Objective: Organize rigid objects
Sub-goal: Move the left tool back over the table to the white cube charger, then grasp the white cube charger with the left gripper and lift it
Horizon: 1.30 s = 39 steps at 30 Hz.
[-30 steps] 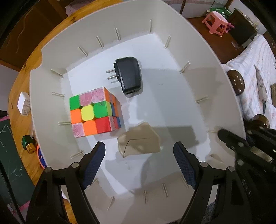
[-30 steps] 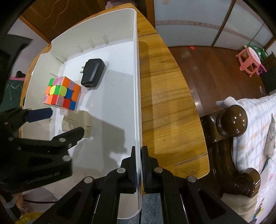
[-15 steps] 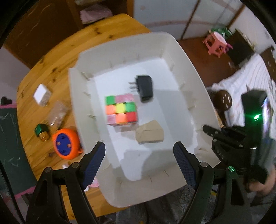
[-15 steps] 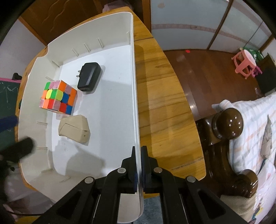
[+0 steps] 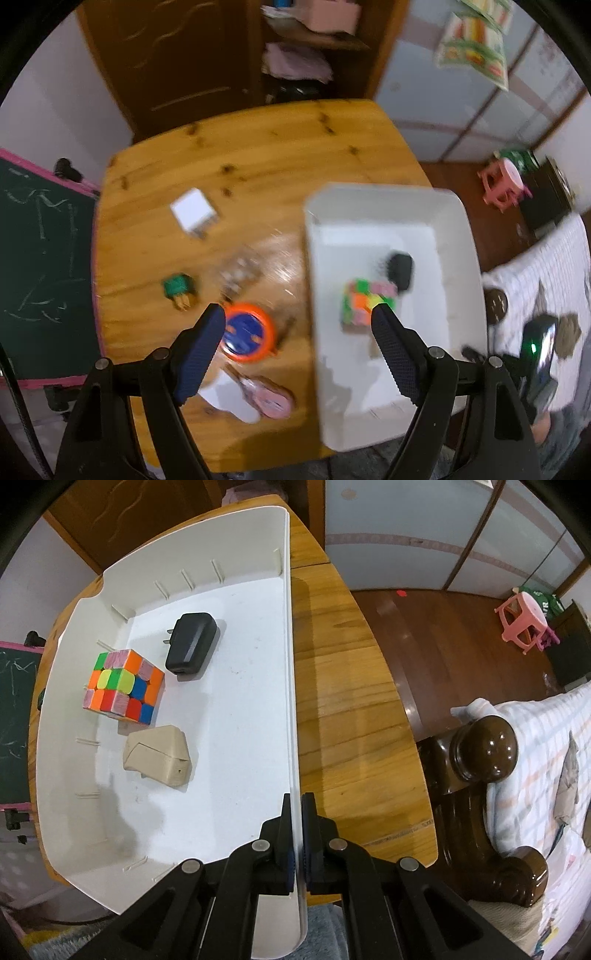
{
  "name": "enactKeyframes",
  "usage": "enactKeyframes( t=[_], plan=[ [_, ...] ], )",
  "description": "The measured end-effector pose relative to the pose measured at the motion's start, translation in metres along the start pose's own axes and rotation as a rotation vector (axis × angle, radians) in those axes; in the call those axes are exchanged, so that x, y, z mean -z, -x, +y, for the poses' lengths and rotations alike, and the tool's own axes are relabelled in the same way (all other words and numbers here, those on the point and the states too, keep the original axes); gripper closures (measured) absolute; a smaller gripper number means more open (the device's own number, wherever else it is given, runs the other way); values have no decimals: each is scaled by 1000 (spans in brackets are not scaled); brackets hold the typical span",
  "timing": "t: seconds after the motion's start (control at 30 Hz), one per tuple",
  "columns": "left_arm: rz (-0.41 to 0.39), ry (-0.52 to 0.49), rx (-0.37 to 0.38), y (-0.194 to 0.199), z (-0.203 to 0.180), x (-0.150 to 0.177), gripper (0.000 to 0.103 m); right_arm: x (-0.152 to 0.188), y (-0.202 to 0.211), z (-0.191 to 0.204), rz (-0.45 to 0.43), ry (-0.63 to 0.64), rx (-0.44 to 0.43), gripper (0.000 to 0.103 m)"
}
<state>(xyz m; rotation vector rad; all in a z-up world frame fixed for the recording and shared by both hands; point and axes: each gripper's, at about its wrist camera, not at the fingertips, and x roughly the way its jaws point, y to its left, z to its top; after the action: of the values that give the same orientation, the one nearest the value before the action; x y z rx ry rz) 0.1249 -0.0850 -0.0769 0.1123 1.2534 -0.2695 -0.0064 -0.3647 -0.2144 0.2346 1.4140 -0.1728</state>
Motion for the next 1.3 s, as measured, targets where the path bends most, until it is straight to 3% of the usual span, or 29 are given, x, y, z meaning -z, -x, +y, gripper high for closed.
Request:
enactKeyframes(
  t=[0.23, 0.53, 0.9, 1.13, 1.3],
  plan=[
    [-37, 113, -29, -15, 58, -41, 19, -1, 0, -1, 10, -32, 0, 100],
    [15, 261, -46, -89, 117, -84, 19, -2, -1, -4, 14, -75, -7, 99],
    [113, 414, -54, -175, 148, -102, 19, -1, 0, -2, 17, -104, 10, 98],
    [152, 432, -88, -202, 153, -103, 19, 1, 0, 1, 19, -108, 19, 98],
    [174, 464, -73, -210, 155, -99, 19, 1, 0, 1, 21, -111, 20, 98]
  ],
)
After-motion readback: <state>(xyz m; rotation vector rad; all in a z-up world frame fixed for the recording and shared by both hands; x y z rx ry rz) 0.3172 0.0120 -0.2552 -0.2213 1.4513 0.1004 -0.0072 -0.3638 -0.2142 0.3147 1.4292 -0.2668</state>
